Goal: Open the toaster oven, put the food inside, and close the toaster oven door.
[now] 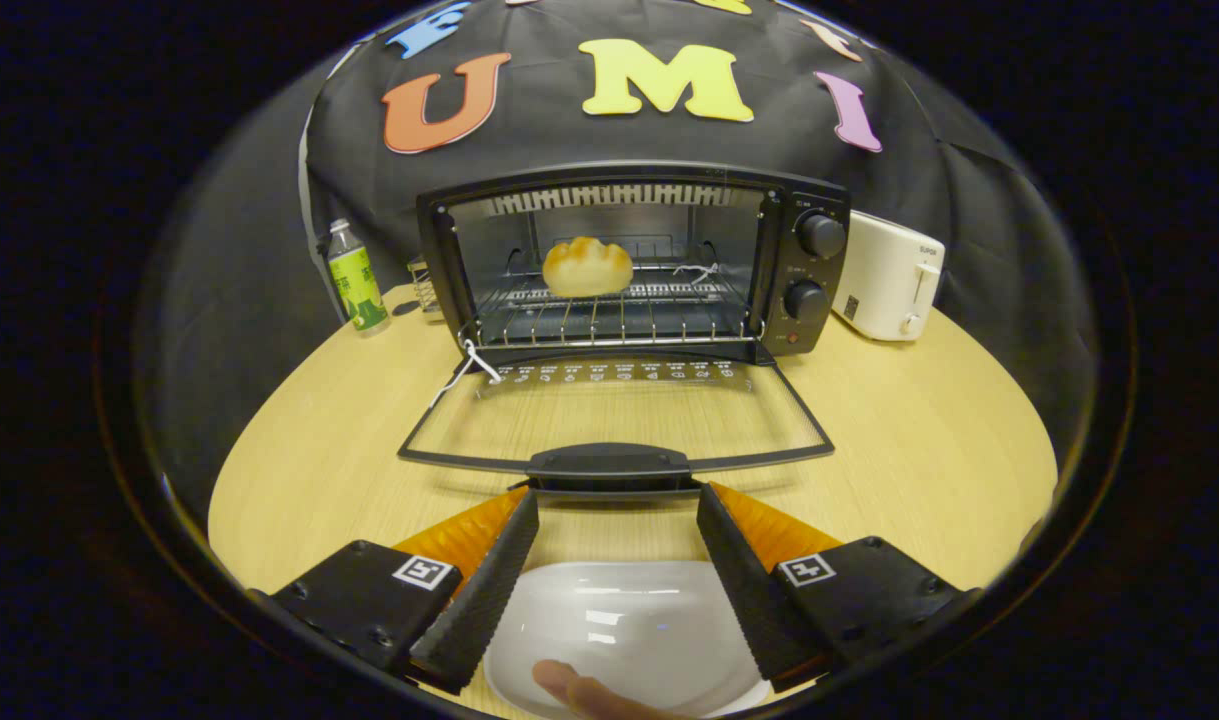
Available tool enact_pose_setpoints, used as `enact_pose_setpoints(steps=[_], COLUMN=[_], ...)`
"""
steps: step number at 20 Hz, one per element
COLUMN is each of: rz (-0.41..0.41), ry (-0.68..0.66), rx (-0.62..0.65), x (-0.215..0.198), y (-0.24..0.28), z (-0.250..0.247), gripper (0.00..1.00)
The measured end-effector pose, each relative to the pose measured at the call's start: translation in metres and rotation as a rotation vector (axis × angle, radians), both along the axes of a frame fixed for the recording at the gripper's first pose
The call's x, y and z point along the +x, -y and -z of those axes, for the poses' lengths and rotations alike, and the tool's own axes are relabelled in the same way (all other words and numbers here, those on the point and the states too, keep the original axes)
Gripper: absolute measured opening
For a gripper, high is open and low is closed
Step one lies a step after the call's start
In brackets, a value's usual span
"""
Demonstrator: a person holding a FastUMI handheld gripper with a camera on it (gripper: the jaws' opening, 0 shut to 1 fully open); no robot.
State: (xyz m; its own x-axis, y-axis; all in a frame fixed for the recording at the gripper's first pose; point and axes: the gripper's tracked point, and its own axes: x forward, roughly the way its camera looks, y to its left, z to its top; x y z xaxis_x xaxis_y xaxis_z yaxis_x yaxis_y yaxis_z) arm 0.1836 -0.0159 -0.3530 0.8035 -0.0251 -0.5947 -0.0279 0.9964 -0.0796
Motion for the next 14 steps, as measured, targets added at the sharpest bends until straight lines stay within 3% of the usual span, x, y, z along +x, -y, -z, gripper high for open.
enact_pose_setpoints(steps=[14], rz=[0.062], ry=[-0.085], rx=[-0.075], x=[-0.001], y=[-0.004], z=[-0.014], gripper=[1.00])
